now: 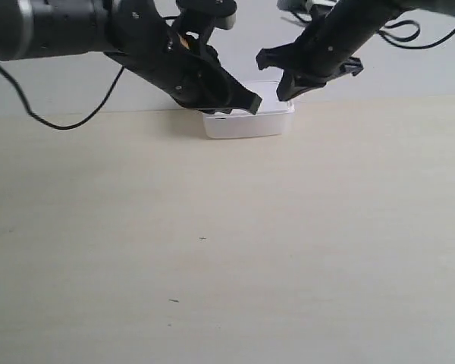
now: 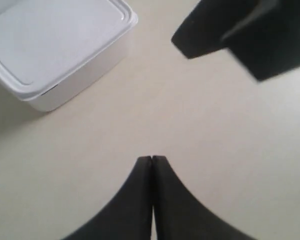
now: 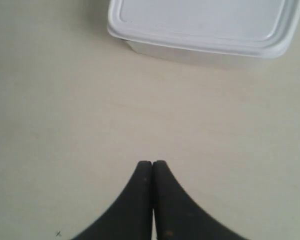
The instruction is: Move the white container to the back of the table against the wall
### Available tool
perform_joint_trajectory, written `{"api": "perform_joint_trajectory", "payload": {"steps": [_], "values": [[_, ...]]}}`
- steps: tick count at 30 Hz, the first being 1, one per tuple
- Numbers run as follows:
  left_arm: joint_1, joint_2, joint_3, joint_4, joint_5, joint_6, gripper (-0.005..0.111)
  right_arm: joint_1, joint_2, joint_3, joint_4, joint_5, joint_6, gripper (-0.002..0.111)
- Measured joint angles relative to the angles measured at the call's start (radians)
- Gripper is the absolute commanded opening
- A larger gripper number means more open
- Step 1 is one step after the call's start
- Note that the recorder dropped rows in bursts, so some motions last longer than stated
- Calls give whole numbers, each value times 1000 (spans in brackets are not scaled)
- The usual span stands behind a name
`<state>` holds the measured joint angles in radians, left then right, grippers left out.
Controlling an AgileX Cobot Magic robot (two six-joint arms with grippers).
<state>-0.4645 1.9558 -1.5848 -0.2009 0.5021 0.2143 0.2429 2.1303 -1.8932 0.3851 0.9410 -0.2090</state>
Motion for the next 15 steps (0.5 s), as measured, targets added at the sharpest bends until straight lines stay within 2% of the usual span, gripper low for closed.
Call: {"api": "perform_joint_trajectory", "payload": {"steps": [6,15], "values": [[0,-319,278,0,-127,7,0,0,-301,264,-8,-30,-9,0],[0,-904,681,-10,-261,9,0,0,-884,792,7,-227,-15,0]]}}
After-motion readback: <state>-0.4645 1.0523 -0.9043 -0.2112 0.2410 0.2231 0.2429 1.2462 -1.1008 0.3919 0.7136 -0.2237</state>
